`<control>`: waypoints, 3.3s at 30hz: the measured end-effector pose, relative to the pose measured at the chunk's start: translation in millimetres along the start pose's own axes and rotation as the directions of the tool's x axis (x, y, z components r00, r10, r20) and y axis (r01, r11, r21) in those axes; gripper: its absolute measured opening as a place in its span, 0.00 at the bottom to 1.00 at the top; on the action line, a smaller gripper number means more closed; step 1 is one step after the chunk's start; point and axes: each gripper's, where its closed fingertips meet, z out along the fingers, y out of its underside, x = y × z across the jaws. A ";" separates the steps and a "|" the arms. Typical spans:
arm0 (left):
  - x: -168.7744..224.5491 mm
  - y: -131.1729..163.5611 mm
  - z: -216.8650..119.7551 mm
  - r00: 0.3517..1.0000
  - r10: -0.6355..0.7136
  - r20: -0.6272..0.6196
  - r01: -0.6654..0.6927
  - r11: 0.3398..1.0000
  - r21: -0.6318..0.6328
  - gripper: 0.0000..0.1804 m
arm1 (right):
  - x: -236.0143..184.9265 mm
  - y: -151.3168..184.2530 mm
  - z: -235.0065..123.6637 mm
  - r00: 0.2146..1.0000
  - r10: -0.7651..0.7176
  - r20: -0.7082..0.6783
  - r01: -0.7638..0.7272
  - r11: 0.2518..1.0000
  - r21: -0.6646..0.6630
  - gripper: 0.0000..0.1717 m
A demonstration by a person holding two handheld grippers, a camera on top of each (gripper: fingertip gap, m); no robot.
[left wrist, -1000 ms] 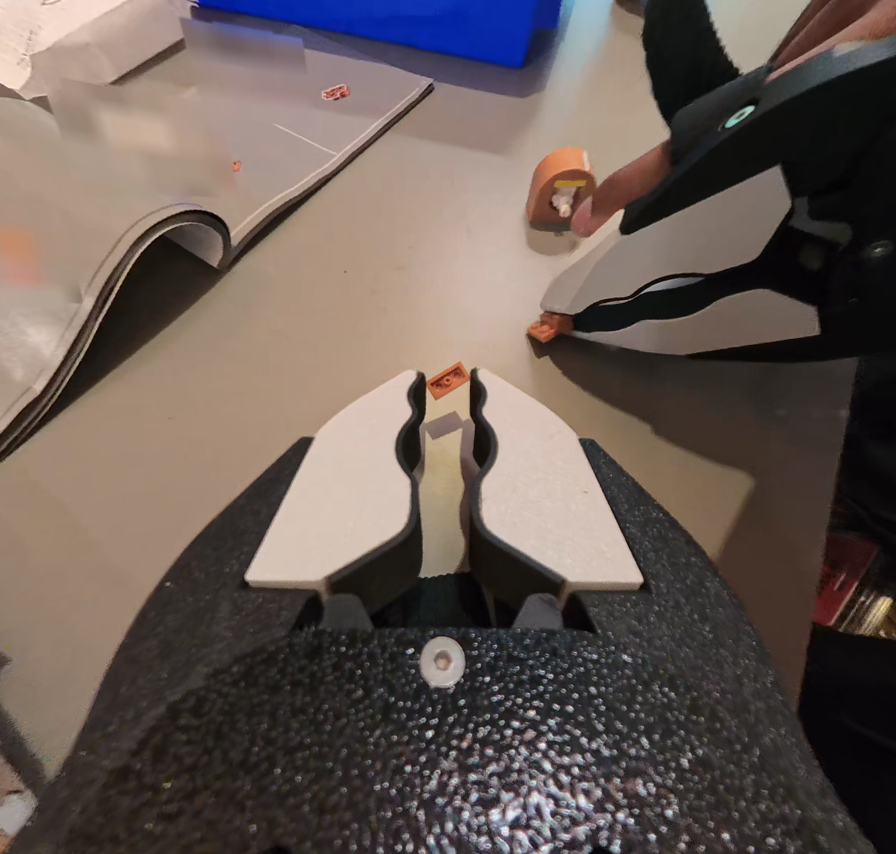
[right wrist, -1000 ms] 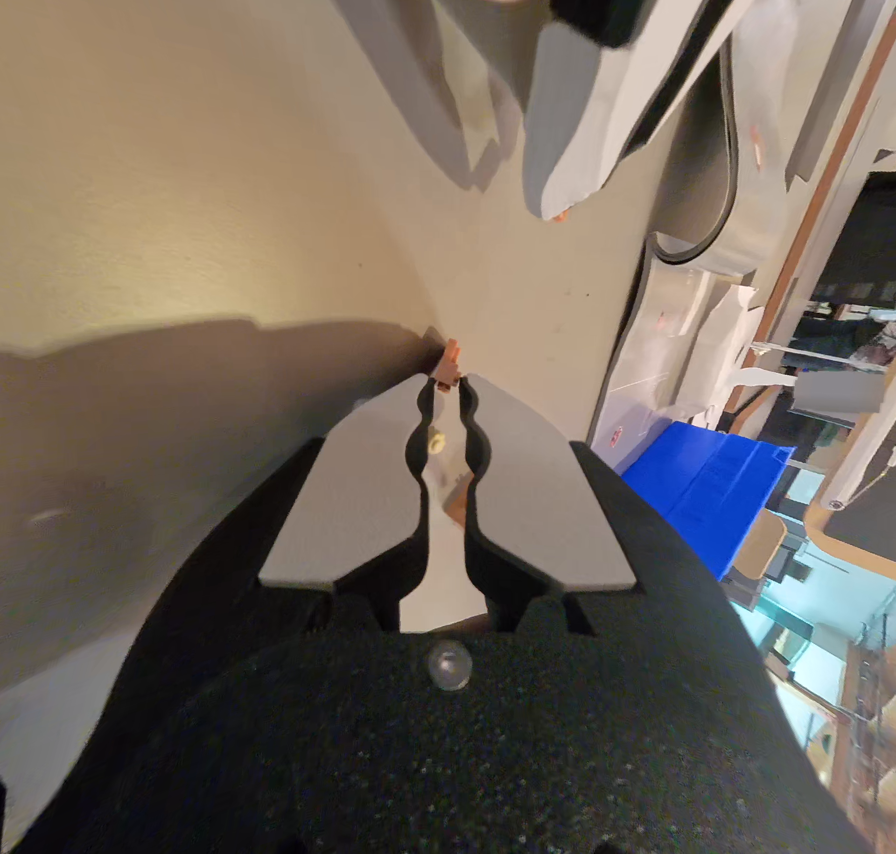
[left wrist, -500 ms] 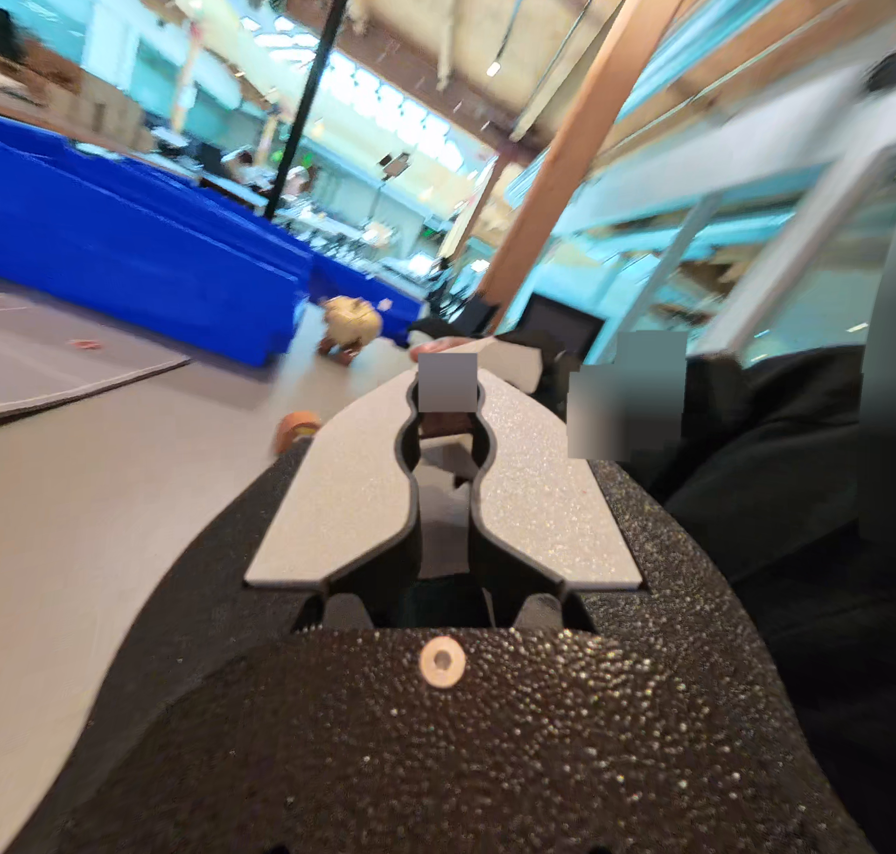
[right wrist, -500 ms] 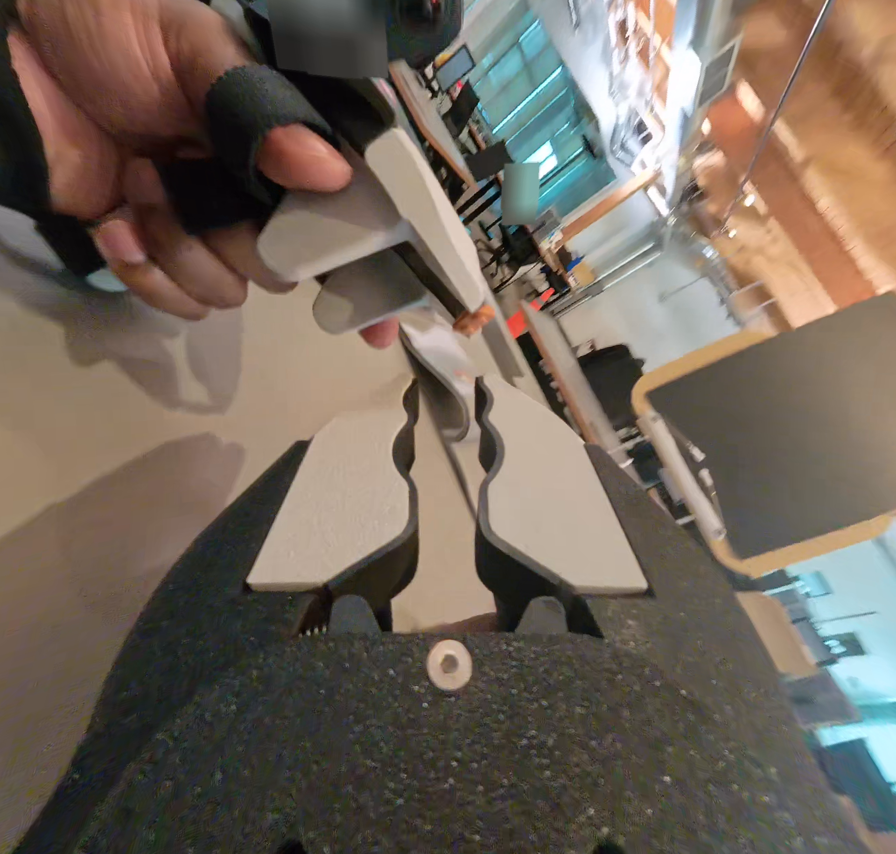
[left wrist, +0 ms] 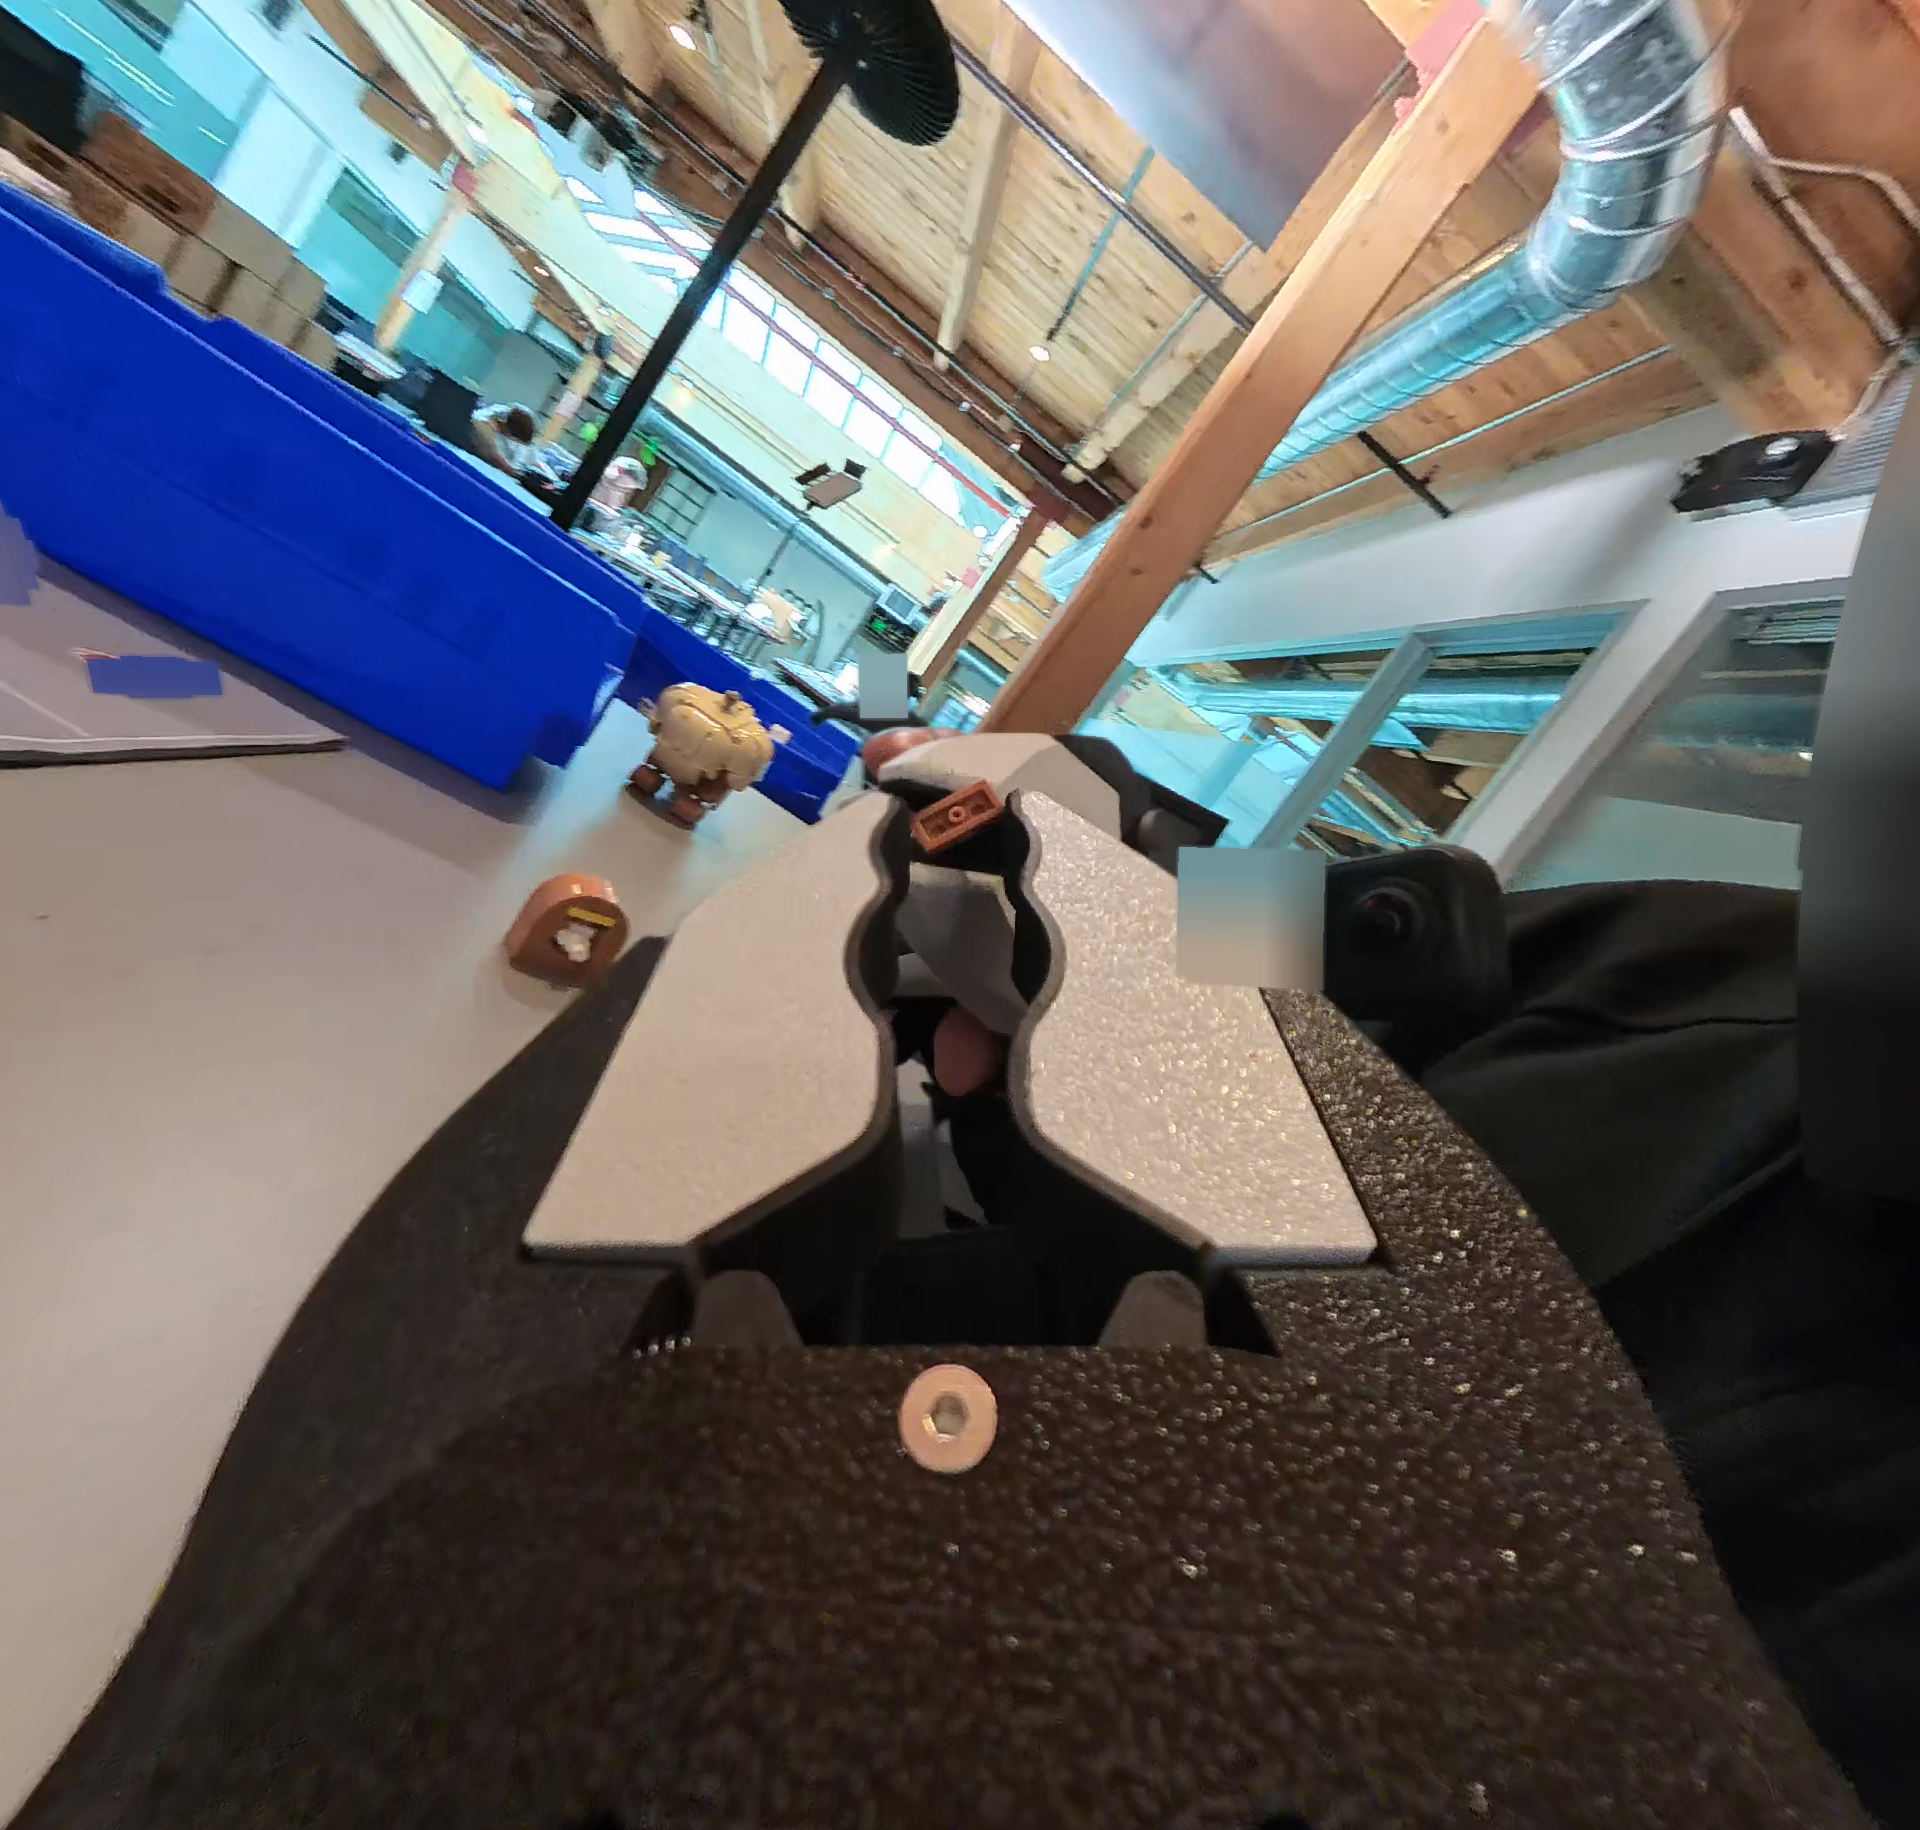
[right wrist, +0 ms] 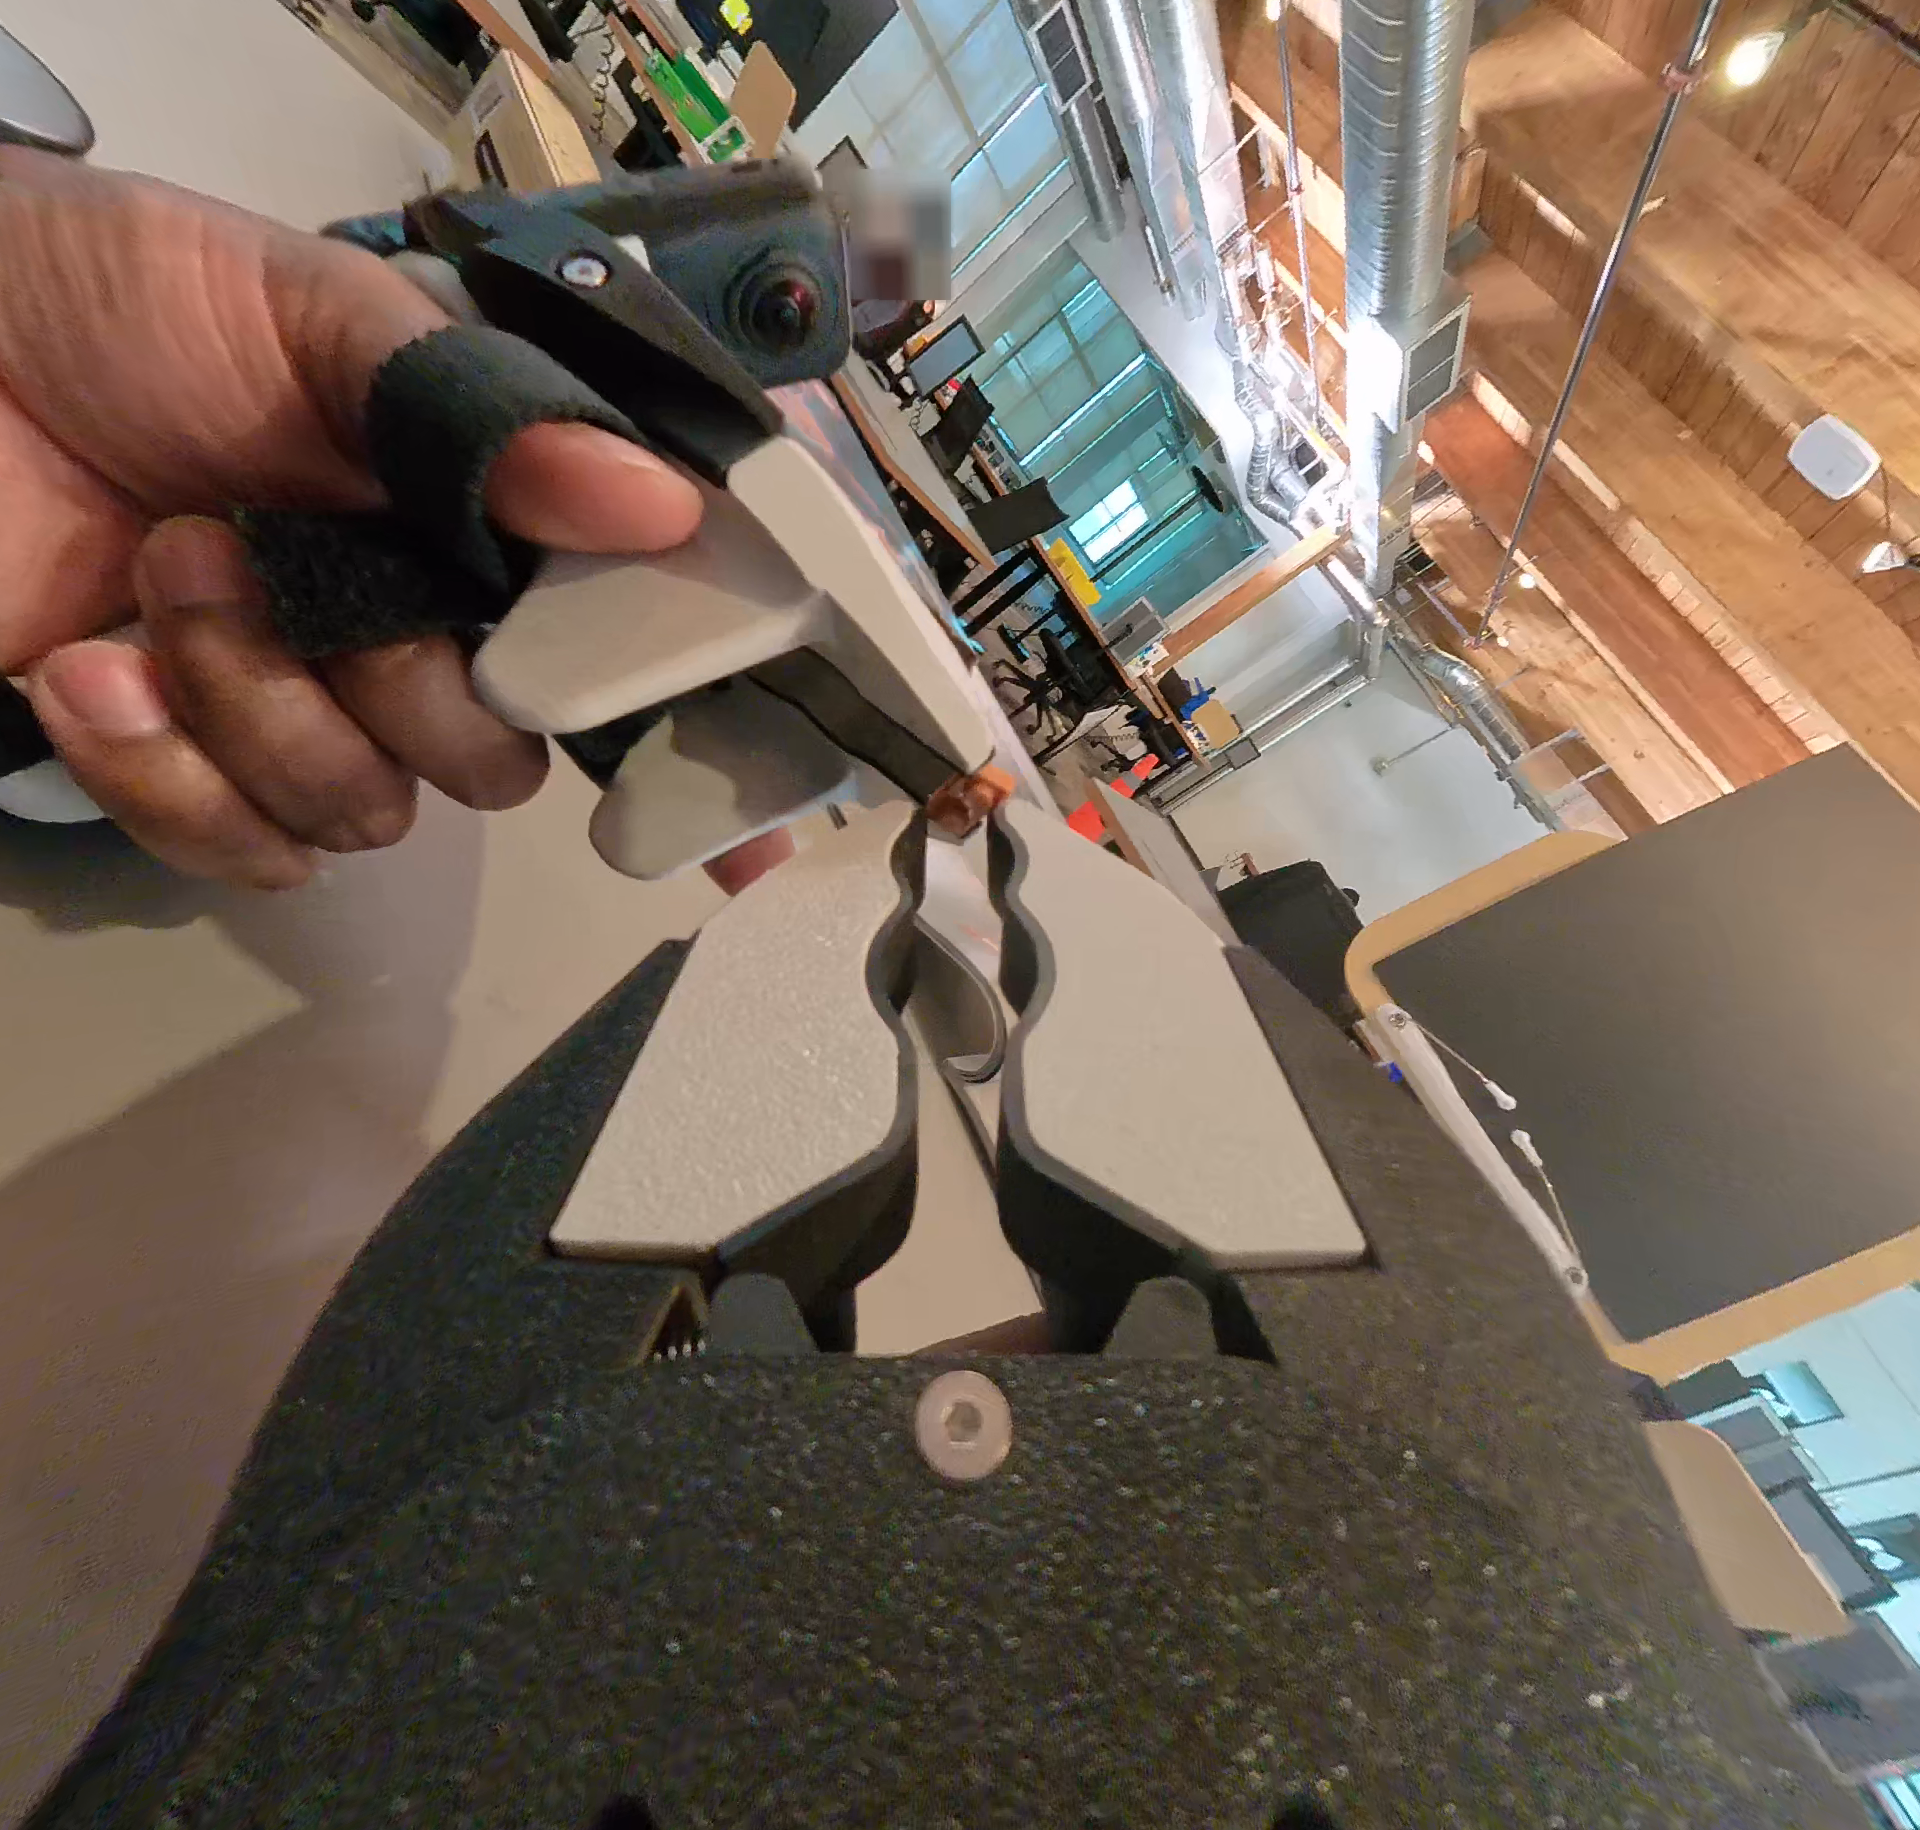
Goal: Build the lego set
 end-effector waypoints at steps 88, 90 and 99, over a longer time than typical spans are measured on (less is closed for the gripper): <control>-77.8 53.4 17.8 0.580 0.787 0.209 -0.490 0.542 -0.683 0.00 | 1.7 89.0 -47.5 0.681 0.668 0.300 -0.608 0.744 -0.278 0.04; -84.9 51.3 10.4 0.569 0.786 0.244 -0.451 0.545 -0.707 0.00 | -2.1 97.0 -47.7 0.628 0.723 0.286 -0.649 0.690 -0.319 0.03; -112.1 43.2 -25.6 0.439 0.845 0.304 -0.312 0.461 -0.831 0.12 | -13.0 104.7 -44.7 0.711 0.646 0.278 -0.537 0.754 -0.378 0.02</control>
